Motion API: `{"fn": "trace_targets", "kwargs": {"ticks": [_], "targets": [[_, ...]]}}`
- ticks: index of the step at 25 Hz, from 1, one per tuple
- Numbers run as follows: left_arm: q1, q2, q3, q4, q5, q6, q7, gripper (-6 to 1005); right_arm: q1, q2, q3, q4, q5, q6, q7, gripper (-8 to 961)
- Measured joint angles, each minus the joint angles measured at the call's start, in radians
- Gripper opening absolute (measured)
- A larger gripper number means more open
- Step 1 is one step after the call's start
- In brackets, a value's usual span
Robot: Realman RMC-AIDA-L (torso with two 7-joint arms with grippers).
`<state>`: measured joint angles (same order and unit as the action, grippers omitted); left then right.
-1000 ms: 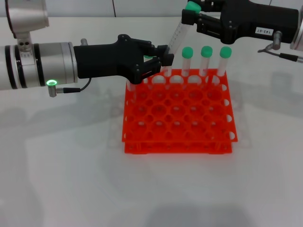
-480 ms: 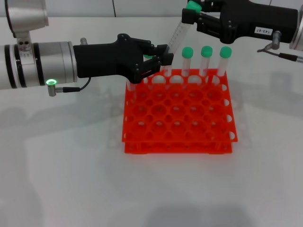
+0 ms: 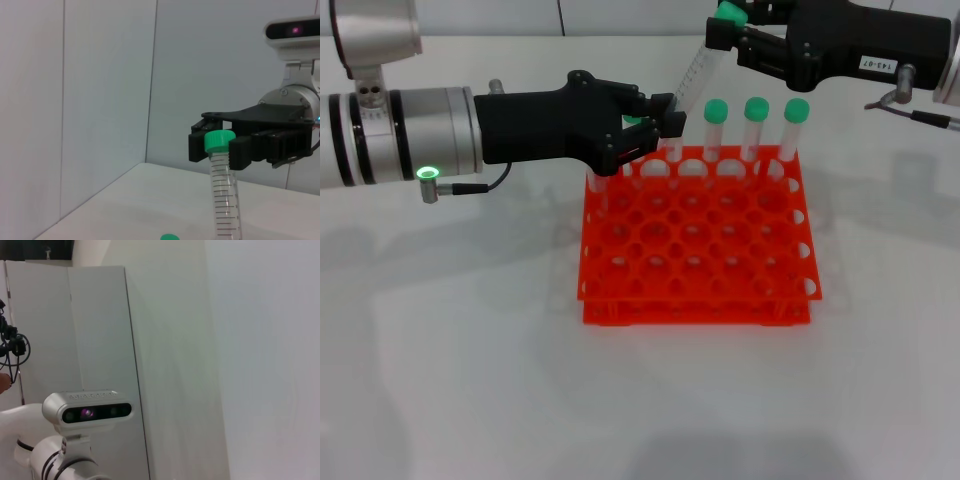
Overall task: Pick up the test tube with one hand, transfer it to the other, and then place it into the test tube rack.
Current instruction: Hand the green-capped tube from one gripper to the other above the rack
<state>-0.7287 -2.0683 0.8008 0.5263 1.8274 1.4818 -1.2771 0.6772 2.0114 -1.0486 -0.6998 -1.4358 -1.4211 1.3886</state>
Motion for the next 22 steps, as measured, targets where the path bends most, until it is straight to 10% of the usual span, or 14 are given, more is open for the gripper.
{"fn": "trace_targets", "kwargs": {"ticks": [22], "targets": [[0.014,-0.008,0.032,0.04,-0.003,0.012,-0.081,237,0.002,0.0,-0.002,-0.005,-0.008,0.002,0.001,281]]}}
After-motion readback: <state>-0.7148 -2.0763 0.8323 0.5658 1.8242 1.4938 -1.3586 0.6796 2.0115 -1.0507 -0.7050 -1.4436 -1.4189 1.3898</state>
